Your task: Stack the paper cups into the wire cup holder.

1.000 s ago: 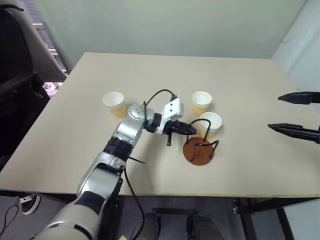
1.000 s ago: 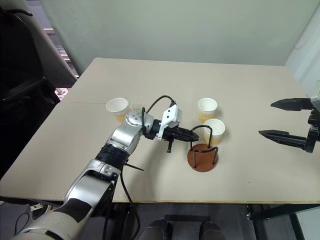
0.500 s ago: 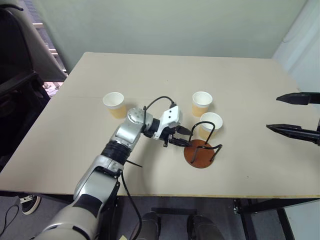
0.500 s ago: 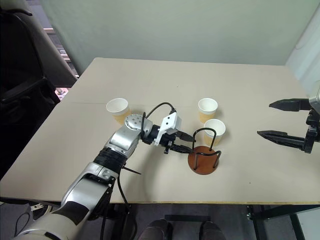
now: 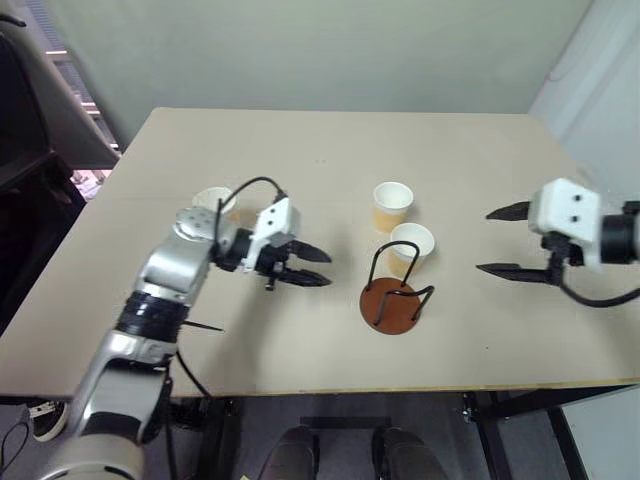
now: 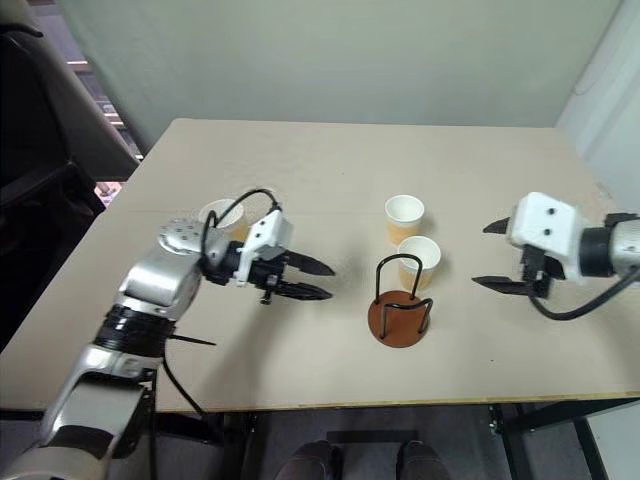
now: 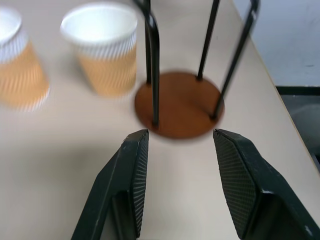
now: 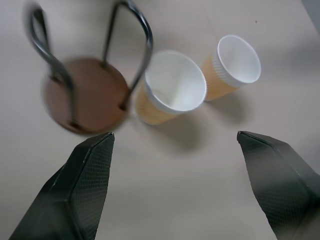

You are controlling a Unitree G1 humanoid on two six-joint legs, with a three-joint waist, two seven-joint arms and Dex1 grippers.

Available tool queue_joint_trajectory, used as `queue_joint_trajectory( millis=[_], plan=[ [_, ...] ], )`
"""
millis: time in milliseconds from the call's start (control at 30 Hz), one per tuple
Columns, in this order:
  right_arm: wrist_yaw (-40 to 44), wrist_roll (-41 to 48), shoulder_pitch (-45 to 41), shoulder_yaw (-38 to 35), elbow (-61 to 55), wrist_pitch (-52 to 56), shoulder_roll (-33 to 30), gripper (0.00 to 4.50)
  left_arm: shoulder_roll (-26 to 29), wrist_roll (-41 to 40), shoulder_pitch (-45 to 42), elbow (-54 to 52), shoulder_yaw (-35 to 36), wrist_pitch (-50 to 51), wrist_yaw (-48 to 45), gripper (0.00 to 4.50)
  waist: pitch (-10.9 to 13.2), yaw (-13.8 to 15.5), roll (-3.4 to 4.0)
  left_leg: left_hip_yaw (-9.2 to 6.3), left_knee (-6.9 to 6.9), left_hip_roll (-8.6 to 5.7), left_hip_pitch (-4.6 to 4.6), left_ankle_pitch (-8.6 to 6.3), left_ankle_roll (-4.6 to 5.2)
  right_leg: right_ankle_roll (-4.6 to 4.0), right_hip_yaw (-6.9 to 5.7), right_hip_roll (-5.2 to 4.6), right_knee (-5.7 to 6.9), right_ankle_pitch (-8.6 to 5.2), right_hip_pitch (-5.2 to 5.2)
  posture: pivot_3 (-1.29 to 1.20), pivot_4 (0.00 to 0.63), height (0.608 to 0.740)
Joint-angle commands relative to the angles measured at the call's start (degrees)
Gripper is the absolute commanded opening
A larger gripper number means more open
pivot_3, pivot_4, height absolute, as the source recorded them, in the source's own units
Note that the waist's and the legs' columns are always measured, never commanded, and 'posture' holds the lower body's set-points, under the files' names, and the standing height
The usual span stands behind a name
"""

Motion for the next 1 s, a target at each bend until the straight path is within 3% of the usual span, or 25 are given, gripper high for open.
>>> queue_joint_trajectory(
  millis=[33, 267, 533, 667, 933, 1000],
  plan=[
    [0.4, -10.1, -6.2, 6.9, 7.9, -11.9, 3.3, 4.1, 4.6, -1.6, -0.3, -2.5, 5.1, 0.2, 0.8, 2.18, 0.0, 0.1, 0.01, -0.01, 0.01, 0.0, -0.02, 0.01, 0.01, -0.06, -0.02, 0.0, -0.01, 0.04, -0.03, 0.0, 0.15, 0.74],
    [2.7, -17.4, -11.9, 12.7, 17.8, -26.1, 9.2, 4.1, 11.1, -2.9, 0.9, -4.4, 10.0, 1.3, 2.8, 2.18, 0.0, 0.3, 0.02, -0.06, -0.08, 0.02, -0.12, 0.0, 0.01, -0.21, -0.07, -0.03, -0.06, 0.09, -0.15, 0.0, 0.15, 0.74],
    [3.6, -21.5, -14.0, 15.1, 24.3, -32.6, 14.6, 4.1, 11.4, -9.1, 6.1, -16.6, 10.4, 8.0, 4.4, 2.18, 0.0, 0.0, 0.01, -0.06, -0.15, 0.11, -0.14, -0.09, -0.18, -0.45, -0.15, -0.04, -0.05, 0.03, -0.21, 0.0, 0.15, 0.74],
    [3.5, -22.7, -15.2, 15.2, 26.8, -33.7, 16.4, 3.17, 11.5, -9.4, 6.3, -17.3, 10.1, 8.9, 5.8, 2.22, 0.0, 0.0, 0.04, -0.06, -0.19, 0.17, -0.11, -0.05, -0.27, -0.6, -0.2, -0.03, 0.05, 0.05, -0.25, 0.0, 0.15, 0.74],
    [3.0, -23.6, -15.6, 14.7, 29.7, -35.0, 17.9, 0.17, 10.3, -10.7, 5.3, -17.6, 9.3, 9.7, 7.0, 2.22, 0.0, 0.0, 0.04, -0.08, -0.49, 0.21, -0.08, 0.06, -0.47, -0.8, -0.24, -0.03, 0.05, 0.17, -0.35, 0.0, 0.15, 0.74],
    [2.9, -23.4, -15.5, 14.2, 29.1, -34.6, 17.8, 0.05, 10.0, -10.6, 5.0, -16.9, 9.0, 9.4, 6.9, 2.22, 0.0, 0.0, 0.04, -0.08, -0.59, 0.22, -0.08, 0.1, -0.55, -0.83, -0.24, -0.03, 0.05, 0.18, -0.39, 0.0, 0.15, 0.74]
  ],
)
